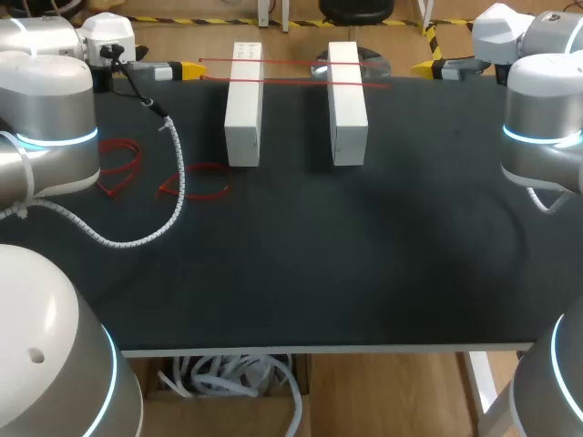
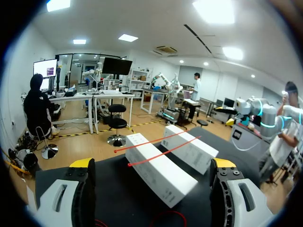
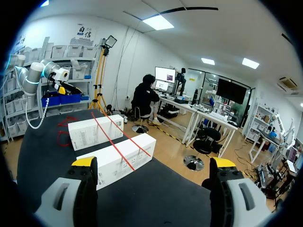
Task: Grab the tape and strap the tape.
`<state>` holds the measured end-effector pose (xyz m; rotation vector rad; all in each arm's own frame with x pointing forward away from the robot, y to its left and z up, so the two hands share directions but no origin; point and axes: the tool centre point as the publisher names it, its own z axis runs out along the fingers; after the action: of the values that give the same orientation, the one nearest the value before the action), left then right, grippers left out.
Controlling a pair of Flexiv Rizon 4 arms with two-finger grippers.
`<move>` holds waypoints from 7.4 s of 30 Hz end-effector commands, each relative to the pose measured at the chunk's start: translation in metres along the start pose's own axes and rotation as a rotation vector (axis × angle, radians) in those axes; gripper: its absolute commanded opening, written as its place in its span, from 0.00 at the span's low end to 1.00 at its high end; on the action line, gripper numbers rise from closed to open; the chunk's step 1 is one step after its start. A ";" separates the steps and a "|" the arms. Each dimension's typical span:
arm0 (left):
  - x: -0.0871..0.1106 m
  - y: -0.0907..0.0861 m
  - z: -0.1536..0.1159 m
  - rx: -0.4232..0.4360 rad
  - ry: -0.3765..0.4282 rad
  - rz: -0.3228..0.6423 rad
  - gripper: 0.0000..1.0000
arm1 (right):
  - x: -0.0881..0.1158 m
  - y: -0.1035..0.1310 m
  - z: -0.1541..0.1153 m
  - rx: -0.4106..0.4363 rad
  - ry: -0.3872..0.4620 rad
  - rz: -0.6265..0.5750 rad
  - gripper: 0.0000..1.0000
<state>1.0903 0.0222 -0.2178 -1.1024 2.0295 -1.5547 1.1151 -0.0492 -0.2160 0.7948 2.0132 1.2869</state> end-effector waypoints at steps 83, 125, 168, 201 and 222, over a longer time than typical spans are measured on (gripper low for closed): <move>-0.012 0.033 0.085 0.072 0.497 0.495 0.35 | 0.000 -0.001 0.000 -0.002 0.001 0.000 1.00; -0.029 0.037 0.111 0.108 0.588 0.511 0.32 | 0.000 -0.001 0.000 -0.002 0.001 0.000 1.00; -0.049 0.059 0.120 0.067 0.712 0.569 0.35 | 0.000 -0.001 0.000 -0.002 0.001 0.000 1.00; -0.049 0.064 0.110 0.033 0.743 0.548 0.18 | 0.000 -0.001 0.000 -0.002 0.001 0.000 1.00; -0.039 0.065 0.111 0.026 0.752 0.538 0.20 | 0.000 -0.001 0.000 -0.002 0.001 0.000 1.00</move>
<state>1.1667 -0.0129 -0.3227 0.1169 2.4404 -1.8222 1.1152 -0.0492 -0.2161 0.7947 2.0133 1.2871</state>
